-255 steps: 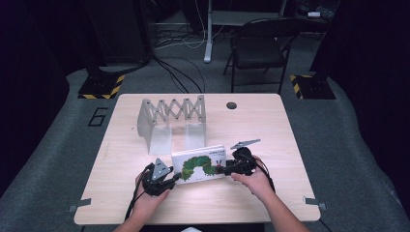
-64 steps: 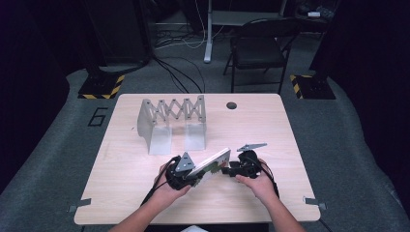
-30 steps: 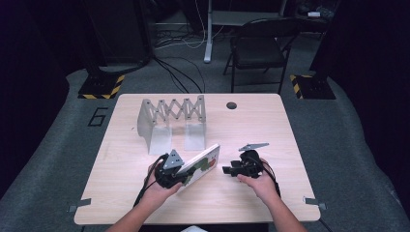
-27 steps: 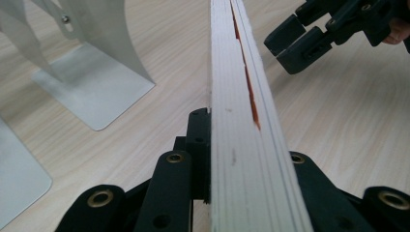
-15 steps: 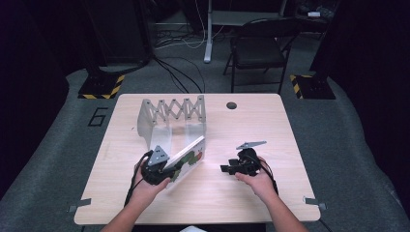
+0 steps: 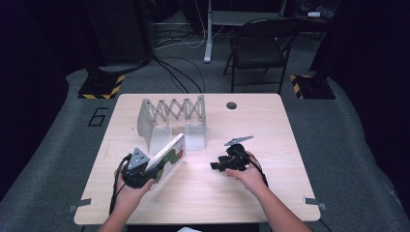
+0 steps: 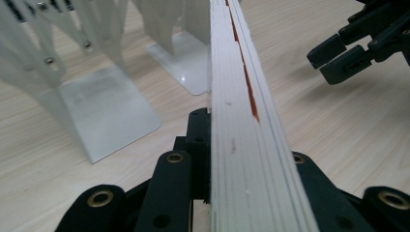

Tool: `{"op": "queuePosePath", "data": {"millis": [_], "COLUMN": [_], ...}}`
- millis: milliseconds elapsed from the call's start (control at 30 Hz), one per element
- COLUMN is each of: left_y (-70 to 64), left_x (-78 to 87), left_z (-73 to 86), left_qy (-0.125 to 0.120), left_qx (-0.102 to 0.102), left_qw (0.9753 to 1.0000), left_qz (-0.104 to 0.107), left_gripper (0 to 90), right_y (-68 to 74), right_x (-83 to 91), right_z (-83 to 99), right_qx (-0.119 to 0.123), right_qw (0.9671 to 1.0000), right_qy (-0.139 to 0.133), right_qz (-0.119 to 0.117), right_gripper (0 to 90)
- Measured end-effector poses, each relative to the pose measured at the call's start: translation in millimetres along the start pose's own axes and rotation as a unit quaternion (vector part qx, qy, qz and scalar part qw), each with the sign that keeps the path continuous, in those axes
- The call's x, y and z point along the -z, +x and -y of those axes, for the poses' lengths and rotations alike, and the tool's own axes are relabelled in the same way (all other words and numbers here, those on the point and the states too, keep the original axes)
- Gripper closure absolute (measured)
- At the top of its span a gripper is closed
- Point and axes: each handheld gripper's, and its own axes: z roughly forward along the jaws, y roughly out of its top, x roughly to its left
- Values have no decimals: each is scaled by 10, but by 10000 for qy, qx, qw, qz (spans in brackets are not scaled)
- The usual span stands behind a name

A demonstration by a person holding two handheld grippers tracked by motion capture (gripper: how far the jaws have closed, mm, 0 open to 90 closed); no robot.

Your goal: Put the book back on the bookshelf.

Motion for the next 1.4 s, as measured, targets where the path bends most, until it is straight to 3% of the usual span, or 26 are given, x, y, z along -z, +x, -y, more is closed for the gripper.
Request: {"op": "queuePosePath", "data": {"millis": [233,367,567,833,1167,1333,1400], "left_y": [122,206,262,245,279,340,359], "left_x": [158,257,298,182,60,-25,-52], "left_z": [76,126,171,189,139,105,83], "left_qy": [-96,-195,-258,-211,-290,-366,-327], "left_qx": [262,444,587,665,781,836,836], "left_qw": [9992,9973,9955,9934,9889,9878,9885], "left_qz": [-304,-544,-701,-912,-1231,-1261,-1218], "left_gripper": [757,757,757,757,757,756,756], "right_y": [59,86,97,94,56,59,65], "right_x": [-123,-176,-214,-185,-119,-18,20], "right_z": [-83,-134,-155,-130,-60,5,34], "right_qx": [122,220,291,185,168,182,203], "right_qw": [9998,9995,9992,9996,9998,9998,9997], "right_qy": [80,113,159,161,110,34,17], "right_qz": [-134,-178,-208,-150,-48,85,162], "right_gripper": [460,460,459,458,458,458,458]}}
